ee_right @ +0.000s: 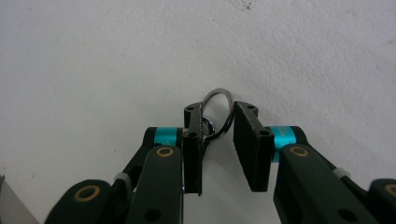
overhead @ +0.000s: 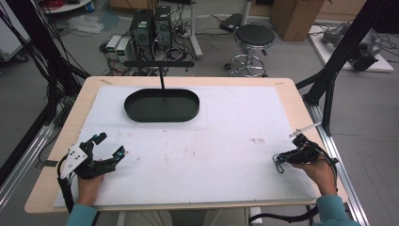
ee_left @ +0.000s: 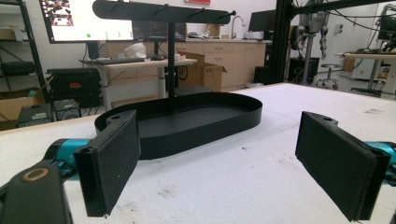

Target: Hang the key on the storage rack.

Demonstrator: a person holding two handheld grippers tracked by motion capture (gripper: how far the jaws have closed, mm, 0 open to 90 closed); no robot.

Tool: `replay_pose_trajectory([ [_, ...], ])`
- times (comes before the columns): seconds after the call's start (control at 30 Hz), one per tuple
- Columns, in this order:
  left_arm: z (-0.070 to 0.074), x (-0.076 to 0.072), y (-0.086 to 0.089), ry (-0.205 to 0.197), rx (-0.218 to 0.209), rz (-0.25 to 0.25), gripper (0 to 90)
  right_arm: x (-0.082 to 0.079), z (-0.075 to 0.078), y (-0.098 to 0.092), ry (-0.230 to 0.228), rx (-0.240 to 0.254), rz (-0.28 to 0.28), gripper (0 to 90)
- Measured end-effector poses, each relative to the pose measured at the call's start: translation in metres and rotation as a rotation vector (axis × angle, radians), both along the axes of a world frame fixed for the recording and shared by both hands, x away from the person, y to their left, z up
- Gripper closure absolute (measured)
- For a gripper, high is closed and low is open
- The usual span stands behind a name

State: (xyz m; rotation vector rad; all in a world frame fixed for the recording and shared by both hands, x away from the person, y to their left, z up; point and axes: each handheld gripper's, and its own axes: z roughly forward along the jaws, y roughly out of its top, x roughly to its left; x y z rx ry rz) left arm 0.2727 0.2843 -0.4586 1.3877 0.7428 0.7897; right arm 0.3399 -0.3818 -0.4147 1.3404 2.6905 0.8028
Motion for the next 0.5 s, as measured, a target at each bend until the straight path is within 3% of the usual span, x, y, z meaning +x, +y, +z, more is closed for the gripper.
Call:
replay_pose_trajectory([
  [0.23, 0.0, 0.0, -0.0001, 0.0, 0.0, 0.001, 14.4, 0.0007, 0.0019, -0.0003, 0.003, 0.006, -0.007, 80.1],
  [0.5, 0.0, -0.0001, -0.0004, 0.0, -0.002, 0.0, 14.4, 0.0013, 0.0029, 0.0003, 0.041, 0.03, -0.006, 87.5],
])
